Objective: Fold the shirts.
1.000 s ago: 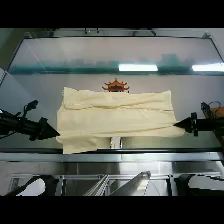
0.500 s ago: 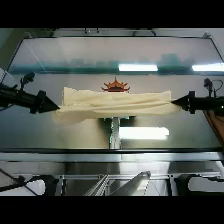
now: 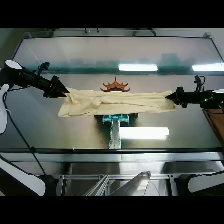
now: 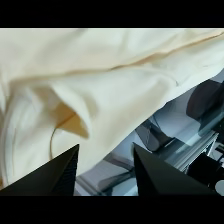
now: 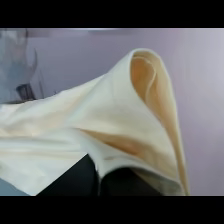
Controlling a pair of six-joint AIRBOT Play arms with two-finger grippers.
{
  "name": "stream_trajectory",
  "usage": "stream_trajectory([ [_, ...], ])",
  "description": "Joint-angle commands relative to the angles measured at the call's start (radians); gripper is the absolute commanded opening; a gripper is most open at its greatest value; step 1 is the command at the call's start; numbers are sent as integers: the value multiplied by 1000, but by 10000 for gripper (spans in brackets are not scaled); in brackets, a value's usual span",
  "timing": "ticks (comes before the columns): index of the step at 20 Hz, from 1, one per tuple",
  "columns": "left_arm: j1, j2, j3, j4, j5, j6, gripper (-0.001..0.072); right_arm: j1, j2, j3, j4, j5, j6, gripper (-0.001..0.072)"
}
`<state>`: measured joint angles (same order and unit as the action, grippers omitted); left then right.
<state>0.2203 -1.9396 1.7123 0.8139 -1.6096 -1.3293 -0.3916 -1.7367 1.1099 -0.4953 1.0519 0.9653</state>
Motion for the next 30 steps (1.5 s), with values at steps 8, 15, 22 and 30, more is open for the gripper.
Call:
stream_trajectory([
  [8, 3, -121, 348, -41, -106, -111, 687, -133, -40, 185, -105, 134, -61, 664],
  [15, -188, -79, 143, -107, -15, -44, 4, 35, -166, 188, -148, 172, 31, 414],
  [22, -480, -109, 130, -64, 362, -33, 4, 62, -138, 223, -148, 268, 72, 16],
  [30, -655, -341, 364, -21, 240, -172, 3, 32, 103, 298, 102, 502, 79, 17],
])
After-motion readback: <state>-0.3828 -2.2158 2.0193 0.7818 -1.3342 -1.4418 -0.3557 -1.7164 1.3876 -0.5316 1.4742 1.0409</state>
